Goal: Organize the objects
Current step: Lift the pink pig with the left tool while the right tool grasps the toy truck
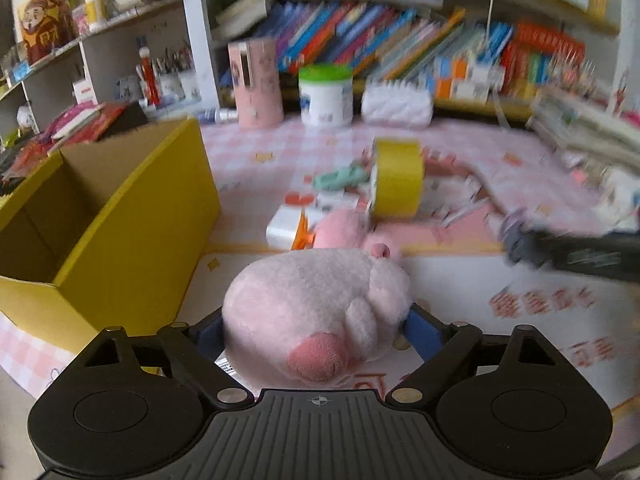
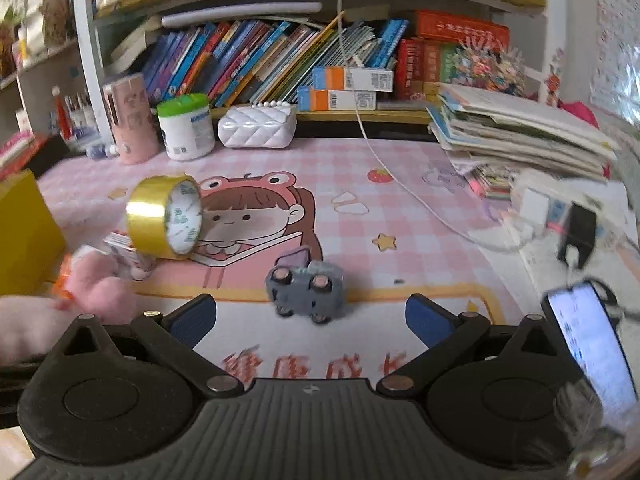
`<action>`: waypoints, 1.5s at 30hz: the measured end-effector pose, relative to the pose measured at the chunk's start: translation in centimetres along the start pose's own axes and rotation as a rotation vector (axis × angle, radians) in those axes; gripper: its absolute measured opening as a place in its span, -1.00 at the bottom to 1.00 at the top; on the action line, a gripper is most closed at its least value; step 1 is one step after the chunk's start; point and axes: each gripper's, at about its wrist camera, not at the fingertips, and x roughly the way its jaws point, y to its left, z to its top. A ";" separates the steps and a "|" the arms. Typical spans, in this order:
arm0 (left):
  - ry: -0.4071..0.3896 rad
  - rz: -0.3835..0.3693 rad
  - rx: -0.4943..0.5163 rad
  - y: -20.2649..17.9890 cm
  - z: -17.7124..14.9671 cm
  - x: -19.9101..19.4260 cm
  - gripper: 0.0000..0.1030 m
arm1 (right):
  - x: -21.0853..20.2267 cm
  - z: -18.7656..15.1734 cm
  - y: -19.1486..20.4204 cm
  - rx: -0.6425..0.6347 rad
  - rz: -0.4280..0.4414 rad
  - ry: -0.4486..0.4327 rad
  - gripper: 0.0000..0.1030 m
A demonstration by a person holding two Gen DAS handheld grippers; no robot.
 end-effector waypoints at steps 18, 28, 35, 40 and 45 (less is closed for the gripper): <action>-0.111 -0.053 -0.188 4.5 -0.6 -5.9 0.76 | 9.0 0.8 1.3 -0.014 -0.051 0.112 0.18; -0.101 -0.016 -0.179 5.2 -0.6 -6.5 0.76 | 2.6 1.7 3.5 0.003 0.010 0.109 0.18; -0.099 -0.051 -0.198 6.2 -1.5 -6.9 0.76 | -4.0 0.7 6.0 0.012 0.098 0.096 0.19; -0.105 -0.116 -0.155 7.3 -2.3 -7.4 0.76 | -7.6 -1.7 8.7 -0.060 0.125 0.044 0.19; -0.133 -0.193 -0.098 9.8 -3.1 -8.5 0.77 | -9.9 -2.9 11.5 -0.054 0.076 0.026 0.19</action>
